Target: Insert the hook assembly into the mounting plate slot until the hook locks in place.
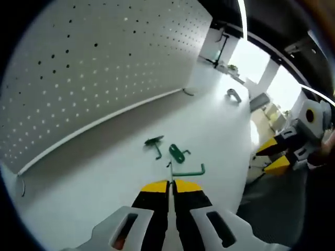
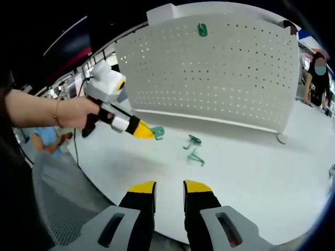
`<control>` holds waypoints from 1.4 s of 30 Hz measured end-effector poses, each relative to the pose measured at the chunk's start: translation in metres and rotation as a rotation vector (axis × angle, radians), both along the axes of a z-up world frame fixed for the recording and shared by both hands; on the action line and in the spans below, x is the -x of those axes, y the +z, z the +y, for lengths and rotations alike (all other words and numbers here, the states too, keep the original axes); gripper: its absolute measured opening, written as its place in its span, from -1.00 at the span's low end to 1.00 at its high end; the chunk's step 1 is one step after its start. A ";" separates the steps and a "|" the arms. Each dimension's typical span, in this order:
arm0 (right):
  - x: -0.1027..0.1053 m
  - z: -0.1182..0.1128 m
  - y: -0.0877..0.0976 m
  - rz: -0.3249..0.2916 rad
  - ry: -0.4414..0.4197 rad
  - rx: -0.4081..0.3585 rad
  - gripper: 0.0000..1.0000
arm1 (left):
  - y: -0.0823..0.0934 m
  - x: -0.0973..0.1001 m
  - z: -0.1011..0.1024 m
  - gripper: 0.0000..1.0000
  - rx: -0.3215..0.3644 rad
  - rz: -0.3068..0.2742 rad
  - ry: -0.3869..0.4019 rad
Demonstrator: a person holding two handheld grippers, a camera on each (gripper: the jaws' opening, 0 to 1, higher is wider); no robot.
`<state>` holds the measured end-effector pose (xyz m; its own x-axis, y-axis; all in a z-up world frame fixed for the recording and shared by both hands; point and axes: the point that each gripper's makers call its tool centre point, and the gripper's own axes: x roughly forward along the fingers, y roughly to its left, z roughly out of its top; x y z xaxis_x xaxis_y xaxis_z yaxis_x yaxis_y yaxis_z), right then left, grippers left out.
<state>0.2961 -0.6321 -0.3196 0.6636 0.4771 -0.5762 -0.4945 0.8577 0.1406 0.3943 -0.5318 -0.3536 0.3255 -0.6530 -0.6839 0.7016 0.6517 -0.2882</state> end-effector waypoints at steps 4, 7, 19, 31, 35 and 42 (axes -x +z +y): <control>0.002 0.003 0.003 -0.009 0.005 -0.005 -0.62 | 0.017 0.004 0.001 -0.95 0.036 -0.006 0.029; 0.003 0.006 0.003 -0.012 0.011 -0.008 -0.62 | 0.026 0.008 0.002 -0.95 0.048 -0.016 0.036; 0.011 0.006 0.005 -0.021 0.011 -0.005 -0.62 | 0.055 0.019 0.007 -0.96 0.103 -0.045 0.094; 0.011 0.008 0.012 -0.039 0.022 -0.009 -0.62 | 0.079 0.033 0.009 -0.96 0.113 -0.087 0.092; 0.014 0.009 0.010 -0.034 0.023 -0.014 -0.62 | 0.089 0.035 0.013 -0.96 0.106 -0.121 0.099; 0.017 0.011 0.013 -0.041 0.040 -0.021 -0.62 | 0.105 0.044 0.021 -0.96 0.103 -0.158 0.095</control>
<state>0.2795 -0.6208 -0.3063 0.6665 0.5155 -0.5386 -0.5340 0.8342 0.1376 0.3501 -0.5110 -0.2483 0.4863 -0.6780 -0.5511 0.6804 0.6896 -0.2480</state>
